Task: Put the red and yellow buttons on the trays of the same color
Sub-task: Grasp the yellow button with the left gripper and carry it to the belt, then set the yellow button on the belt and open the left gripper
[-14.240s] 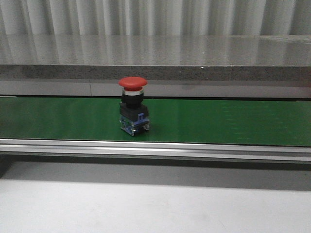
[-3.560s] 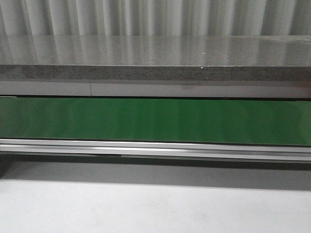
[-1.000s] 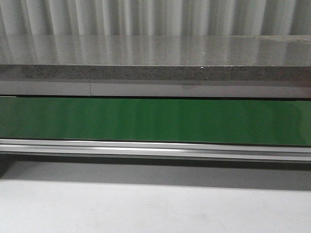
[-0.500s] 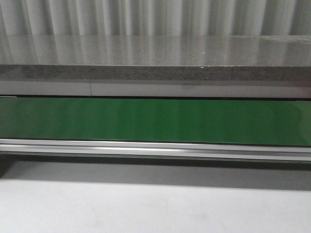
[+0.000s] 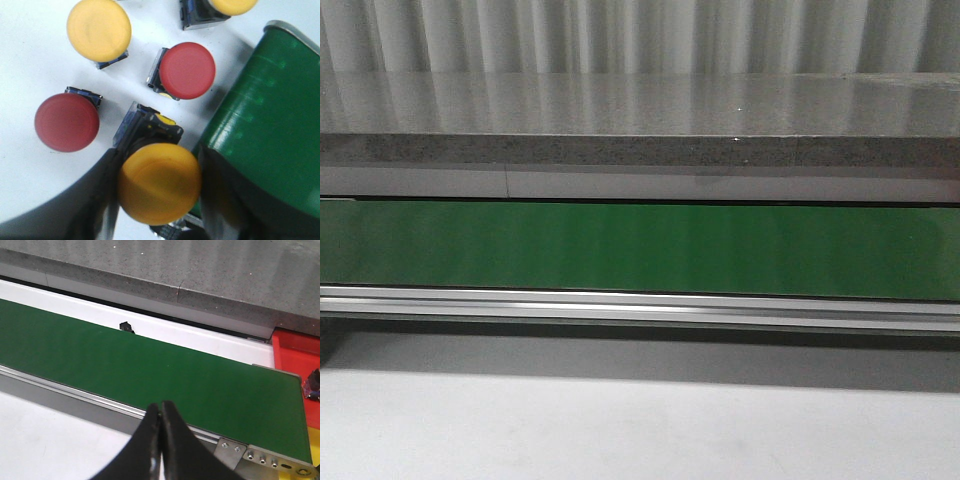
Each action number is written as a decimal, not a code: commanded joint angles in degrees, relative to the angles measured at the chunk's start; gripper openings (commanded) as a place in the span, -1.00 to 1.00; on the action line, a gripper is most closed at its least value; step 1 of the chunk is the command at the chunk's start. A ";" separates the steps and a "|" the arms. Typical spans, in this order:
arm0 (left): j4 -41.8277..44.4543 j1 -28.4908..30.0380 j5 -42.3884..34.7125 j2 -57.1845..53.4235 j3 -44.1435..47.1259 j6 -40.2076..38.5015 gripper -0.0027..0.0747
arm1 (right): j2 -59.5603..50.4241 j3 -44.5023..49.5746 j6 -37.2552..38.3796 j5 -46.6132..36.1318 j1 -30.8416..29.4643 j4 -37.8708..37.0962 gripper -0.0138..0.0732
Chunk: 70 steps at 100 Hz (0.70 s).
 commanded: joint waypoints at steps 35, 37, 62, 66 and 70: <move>-0.66 -8.83 2.84 -8.03 -1.70 3.96 -0.54 | 0.85 -1.41 -0.34 -4.15 -0.03 -0.17 -0.83; -0.66 -9.37 2.84 -7.91 -1.70 3.96 -0.54 | 0.85 -1.41 -0.34 -4.15 -0.03 -0.17 -0.83; -1.26 -11.95 3.22 -4.28 -1.70 3.96 -0.54 | 0.85 -1.41 -0.34 -4.15 -0.03 -0.17 -0.83; -1.66 -11.95 3.07 -3.99 -1.70 3.96 -0.54 | 0.85 -1.41 -0.34 -4.15 -0.03 -0.17 -0.83; -1.84 -11.95 2.58 -3.76 -1.70 3.96 -0.53 | 0.85 -1.41 -0.34 -4.15 -0.03 -0.17 -0.83</move>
